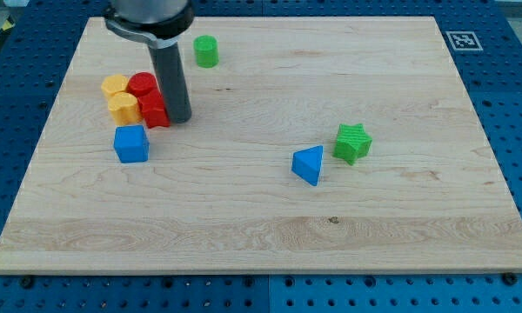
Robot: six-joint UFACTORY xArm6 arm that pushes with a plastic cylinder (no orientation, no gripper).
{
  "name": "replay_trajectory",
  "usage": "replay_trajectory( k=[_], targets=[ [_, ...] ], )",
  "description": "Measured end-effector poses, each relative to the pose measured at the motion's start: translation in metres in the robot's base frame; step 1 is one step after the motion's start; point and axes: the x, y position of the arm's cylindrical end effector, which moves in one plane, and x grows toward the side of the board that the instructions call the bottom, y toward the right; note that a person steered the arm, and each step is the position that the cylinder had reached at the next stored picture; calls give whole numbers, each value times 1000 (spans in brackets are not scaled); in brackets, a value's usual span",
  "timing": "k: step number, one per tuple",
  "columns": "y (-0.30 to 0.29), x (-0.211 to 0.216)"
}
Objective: Push the blue cube to the left side of the green star
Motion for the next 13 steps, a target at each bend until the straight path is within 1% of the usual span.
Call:
replay_trajectory(
  k=[2, 3, 5, 7, 8, 9, 10, 11, 12, 13],
  targets=[
    [-11, 0],
    [11, 7],
    [17, 47],
    [18, 53],
    [18, 98],
    [-15, 118],
    [-81, 98],
    [-133, 62],
    [-142, 61],
    [-124, 60]
  ],
)
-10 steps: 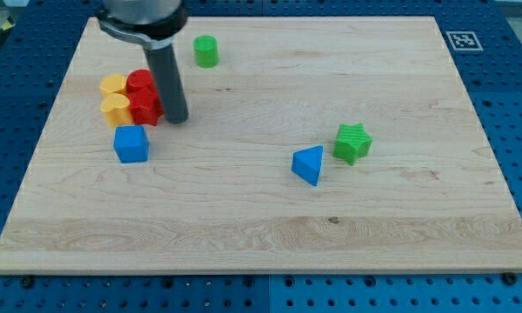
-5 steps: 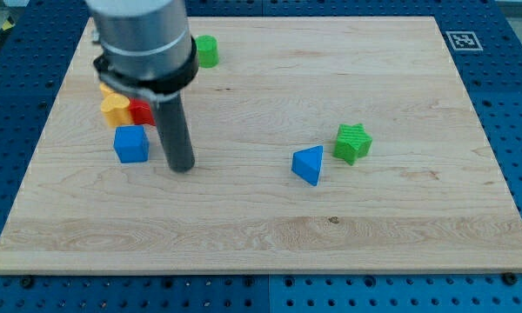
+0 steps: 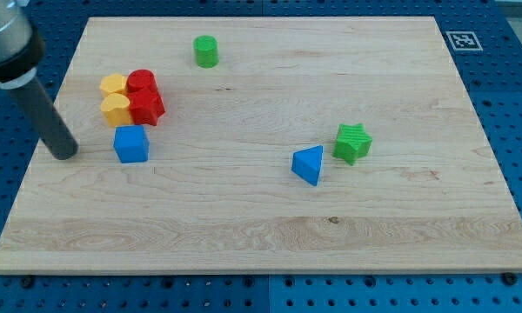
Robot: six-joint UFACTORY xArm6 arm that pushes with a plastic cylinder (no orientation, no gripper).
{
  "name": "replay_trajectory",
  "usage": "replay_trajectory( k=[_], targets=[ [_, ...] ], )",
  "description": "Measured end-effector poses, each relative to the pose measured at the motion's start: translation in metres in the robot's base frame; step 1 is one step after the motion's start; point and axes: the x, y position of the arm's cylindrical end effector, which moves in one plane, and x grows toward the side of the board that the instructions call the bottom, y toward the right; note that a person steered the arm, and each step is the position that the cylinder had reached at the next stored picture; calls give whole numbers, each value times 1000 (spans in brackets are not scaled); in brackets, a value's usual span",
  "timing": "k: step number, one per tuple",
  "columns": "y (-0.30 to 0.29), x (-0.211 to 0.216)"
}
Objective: Push the blue cube to the left side of the green star
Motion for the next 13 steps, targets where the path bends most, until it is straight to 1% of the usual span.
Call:
replay_trajectory(
  k=[3, 6, 9, 12, 13],
  targets=[
    [58, -6],
    [138, -14],
    [143, -15],
    [207, -15],
    [238, -12]
  ],
)
